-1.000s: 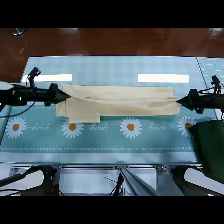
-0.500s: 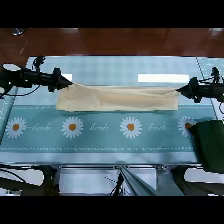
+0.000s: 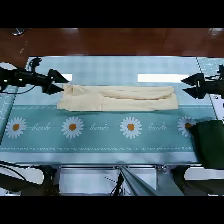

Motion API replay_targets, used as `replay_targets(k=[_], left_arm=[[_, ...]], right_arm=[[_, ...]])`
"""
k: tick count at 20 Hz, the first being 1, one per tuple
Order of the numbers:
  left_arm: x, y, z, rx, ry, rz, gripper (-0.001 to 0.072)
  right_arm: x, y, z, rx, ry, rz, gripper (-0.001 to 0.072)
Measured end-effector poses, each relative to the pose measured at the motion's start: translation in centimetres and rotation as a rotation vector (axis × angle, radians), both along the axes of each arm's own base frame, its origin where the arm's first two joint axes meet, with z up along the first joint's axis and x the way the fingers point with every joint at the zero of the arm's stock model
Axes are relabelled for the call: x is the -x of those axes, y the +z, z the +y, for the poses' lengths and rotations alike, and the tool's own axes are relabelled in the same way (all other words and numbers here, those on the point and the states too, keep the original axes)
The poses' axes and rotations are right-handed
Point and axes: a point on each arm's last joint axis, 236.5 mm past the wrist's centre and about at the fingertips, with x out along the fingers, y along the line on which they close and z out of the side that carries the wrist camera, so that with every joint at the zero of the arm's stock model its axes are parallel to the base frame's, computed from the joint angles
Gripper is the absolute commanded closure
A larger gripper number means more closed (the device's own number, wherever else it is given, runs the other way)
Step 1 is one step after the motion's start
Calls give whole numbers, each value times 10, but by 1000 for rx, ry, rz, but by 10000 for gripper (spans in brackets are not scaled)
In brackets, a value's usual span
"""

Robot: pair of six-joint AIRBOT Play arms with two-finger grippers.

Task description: Fold the shirts.

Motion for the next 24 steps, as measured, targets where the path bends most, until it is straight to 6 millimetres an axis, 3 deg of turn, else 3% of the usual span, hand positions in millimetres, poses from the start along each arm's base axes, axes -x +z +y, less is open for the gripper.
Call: replay_targets(k=[4, 6, 10, 15, 16, 17, 18, 19, 20, 21, 24], left_arm=[[48, 3, 73, -214, 48, 52, 3], [64, 9, 84, -246, 116, 18, 3], [96, 7, 57, -253, 119, -65, 3], [124, -12, -3, -236, -11, -80, 3], [123, -12, -14, -236, -30, -98, 3], [122, -14, -24, -246, -52, -119, 3], [121, -14, -35, -246, -70, -137, 6], [118, -12, -46, -244, -85, -161, 27], [117, -11, -56, -240, -99, -177, 328], [116, -9, -66, -234, -114, -193, 689], [115, -2, -89, -218, -153, -234, 683]], right_arm=[[29, -19, -24, 74, 37, 105, 86], [38, -29, -23, 92, 66, 153, 87], [36, -49, -5, 103, 111, 197, 87], [32, -74, 37, 78, 200, 249, 89], [31, -77, 48, 62, 218, 256, 139], [30, -80, 58, 58, 239, 259, 376], [32, -84, 67, 66, 266, 269, 695], [34, -86, 73, 76, 291, 275, 689], [34, -82, 78, 75, 309, 263, 689], [34, -75, 84, 74, 328, 248, 689], [38, -45, 83, 119, 366, 192, 689]])
